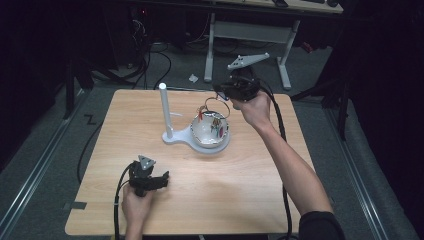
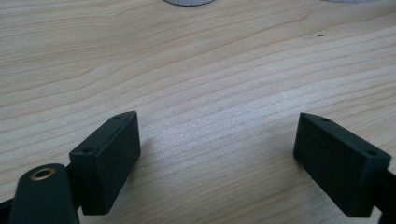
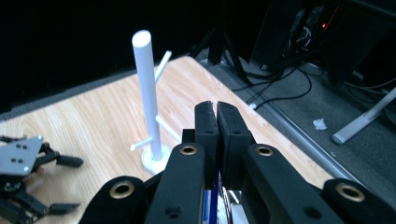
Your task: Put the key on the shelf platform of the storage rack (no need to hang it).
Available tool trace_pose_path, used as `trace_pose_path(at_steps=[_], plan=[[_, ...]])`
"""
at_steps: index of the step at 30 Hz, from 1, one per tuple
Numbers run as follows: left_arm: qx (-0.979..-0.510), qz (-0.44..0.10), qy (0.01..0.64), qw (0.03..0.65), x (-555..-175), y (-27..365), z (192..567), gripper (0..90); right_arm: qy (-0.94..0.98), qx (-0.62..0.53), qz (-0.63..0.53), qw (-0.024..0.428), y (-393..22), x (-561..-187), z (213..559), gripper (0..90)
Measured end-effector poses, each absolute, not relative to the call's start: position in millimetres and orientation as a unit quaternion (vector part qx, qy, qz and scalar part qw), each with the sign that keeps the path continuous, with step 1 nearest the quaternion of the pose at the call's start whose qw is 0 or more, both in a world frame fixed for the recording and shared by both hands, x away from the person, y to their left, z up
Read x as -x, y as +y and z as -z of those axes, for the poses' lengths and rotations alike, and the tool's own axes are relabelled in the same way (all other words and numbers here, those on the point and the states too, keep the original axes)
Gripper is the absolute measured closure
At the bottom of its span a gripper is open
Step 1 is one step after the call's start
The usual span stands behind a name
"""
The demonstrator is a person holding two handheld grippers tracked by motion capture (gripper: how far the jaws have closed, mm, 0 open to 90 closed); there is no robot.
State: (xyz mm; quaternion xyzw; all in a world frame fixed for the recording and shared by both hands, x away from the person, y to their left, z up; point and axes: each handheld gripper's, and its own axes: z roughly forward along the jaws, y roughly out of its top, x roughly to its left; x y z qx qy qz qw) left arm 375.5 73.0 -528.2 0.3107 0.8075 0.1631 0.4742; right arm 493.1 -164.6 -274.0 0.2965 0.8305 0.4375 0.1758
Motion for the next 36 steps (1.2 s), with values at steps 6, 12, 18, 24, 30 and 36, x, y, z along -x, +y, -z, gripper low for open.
trace_pose_path(at_steps=[6,12,18,24,30,36], plan=[[-0.310,-0.163,0.808,0.474,-375.6,73.0,528.2,15.1,0.838,-0.302,-0.426,0.160,-166.0,-494.3,291.2,88.4],[-0.310,-0.161,0.808,0.474,-375.4,72.9,528.0,15.1,0.847,-0.302,-0.412,0.145,-160.4,-495.4,307.1,88.4],[-0.305,-0.159,0.811,0.473,-375.5,72.2,527.6,15.1,0.855,-0.307,-0.397,0.130,-154.6,-500.1,325.2,88.3],[-0.309,-0.163,0.808,0.474,-375.5,72.9,528.1,15.1,0.858,-0.313,-0.390,0.117,-150.5,-503.8,341.1,88.3],[-0.306,-0.161,0.810,0.473,-375.6,72.5,527.8,15.1,0.857,-0.318,-0.391,0.106,-144.1,-505.1,352.4,88.2],[-0.306,-0.161,0.810,0.474,-375.5,72.5,527.8,15.1,0.863,-0.320,-0.379,0.100,-140.0,-507.1,369.8,88.1]])
